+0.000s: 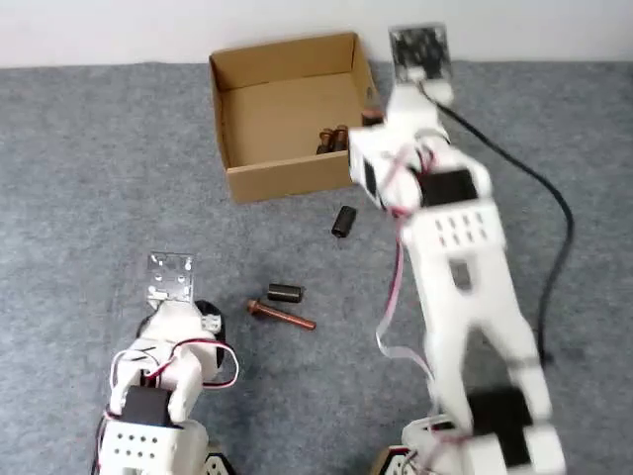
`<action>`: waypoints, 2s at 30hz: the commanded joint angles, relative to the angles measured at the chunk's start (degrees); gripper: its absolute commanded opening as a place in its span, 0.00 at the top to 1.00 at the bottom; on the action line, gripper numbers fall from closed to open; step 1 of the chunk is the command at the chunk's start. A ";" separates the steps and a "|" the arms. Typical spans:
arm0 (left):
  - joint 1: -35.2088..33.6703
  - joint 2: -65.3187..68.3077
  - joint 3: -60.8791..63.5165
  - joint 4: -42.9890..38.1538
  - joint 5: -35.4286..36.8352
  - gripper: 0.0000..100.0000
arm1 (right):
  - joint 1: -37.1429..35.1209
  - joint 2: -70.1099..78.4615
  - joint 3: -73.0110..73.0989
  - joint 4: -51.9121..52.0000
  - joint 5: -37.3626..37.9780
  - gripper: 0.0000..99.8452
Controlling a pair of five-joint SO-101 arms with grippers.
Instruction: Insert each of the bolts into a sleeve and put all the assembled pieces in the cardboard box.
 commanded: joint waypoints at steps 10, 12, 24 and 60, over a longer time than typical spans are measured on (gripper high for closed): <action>-0.53 -0.62 2.07 -6.07 -0.18 1.00 | 0.57 46.46 -54.33 -1.89 0.09 0.99; -0.53 -0.62 2.07 -6.15 -0.18 0.99 | 0.57 53.49 -61.63 -1.80 2.20 0.99; -2.55 -0.62 2.07 -6.15 -0.18 0.99 | 0.92 77.85 -82.37 7.60 16.44 0.97; -2.99 -0.62 2.07 -6.95 -0.18 0.99 | -3.21 66.24 -78.86 47.96 -10.29 0.85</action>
